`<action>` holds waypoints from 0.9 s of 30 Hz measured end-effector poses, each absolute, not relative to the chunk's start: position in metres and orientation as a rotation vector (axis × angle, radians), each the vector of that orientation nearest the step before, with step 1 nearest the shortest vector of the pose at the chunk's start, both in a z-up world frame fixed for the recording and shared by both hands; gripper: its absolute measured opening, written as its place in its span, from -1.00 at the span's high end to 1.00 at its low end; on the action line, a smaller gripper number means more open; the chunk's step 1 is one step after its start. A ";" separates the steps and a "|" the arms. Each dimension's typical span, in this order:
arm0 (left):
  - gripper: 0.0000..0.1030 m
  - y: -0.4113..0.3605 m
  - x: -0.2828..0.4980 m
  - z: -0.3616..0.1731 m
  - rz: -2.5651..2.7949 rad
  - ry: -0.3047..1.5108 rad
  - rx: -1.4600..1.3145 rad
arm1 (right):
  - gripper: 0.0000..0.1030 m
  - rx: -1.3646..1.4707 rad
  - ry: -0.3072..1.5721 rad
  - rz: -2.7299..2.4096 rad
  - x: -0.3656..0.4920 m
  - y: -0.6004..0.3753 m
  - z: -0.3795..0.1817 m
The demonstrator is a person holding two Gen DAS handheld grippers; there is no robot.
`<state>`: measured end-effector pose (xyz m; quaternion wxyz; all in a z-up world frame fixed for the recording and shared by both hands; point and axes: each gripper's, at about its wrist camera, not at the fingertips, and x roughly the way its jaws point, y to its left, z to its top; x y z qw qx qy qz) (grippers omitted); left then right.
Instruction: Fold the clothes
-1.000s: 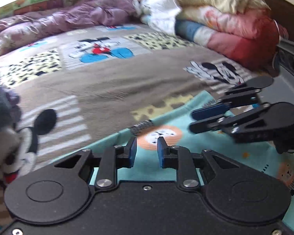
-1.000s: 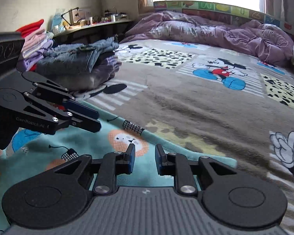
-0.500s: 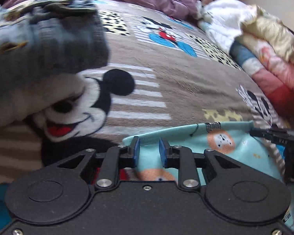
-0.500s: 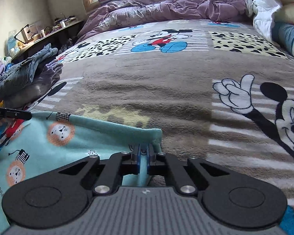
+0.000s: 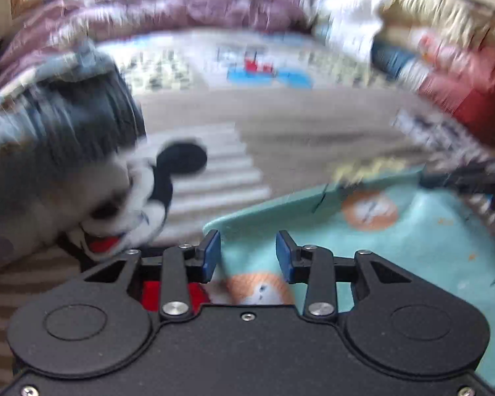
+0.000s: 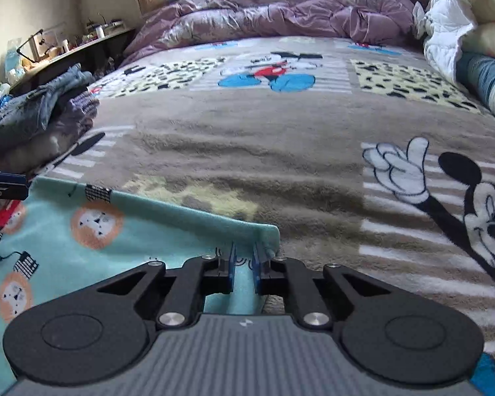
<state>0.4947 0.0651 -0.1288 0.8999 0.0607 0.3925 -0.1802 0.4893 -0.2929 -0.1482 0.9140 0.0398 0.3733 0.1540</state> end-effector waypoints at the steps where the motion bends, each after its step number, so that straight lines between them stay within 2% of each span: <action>1: 0.23 0.062 0.497 -0.133 -0.366 0.828 0.153 | 0.85 0.101 0.780 0.310 0.491 -0.295 -0.147; 3: 0.25 0.062 0.491 -0.123 -0.347 0.817 0.162 | 0.83 0.092 0.781 0.300 0.486 -0.293 -0.139; 5: 0.29 0.061 0.470 -0.109 -0.354 0.745 0.198 | 0.68 0.051 0.759 0.309 0.472 -0.290 -0.128; 9: 0.29 0.049 0.421 -0.099 -0.369 0.710 0.271 | 0.68 0.017 0.729 0.368 0.424 -0.283 -0.109; 13: 0.29 0.022 0.377 -0.106 -0.385 0.753 0.358 | 0.68 -0.030 0.734 0.422 0.366 -0.267 -0.102; 18: 0.30 0.001 0.323 -0.118 -0.352 0.770 0.394 | 0.57 -0.109 0.759 0.443 0.298 -0.243 -0.109; 23: 0.27 -0.021 0.262 -0.119 -0.393 0.772 0.272 | 0.57 -0.150 0.706 0.476 0.228 -0.220 -0.109; 27: 0.25 -0.036 0.215 -0.125 -0.394 0.755 0.127 | 0.57 -0.056 0.654 0.446 0.182 -0.223 -0.114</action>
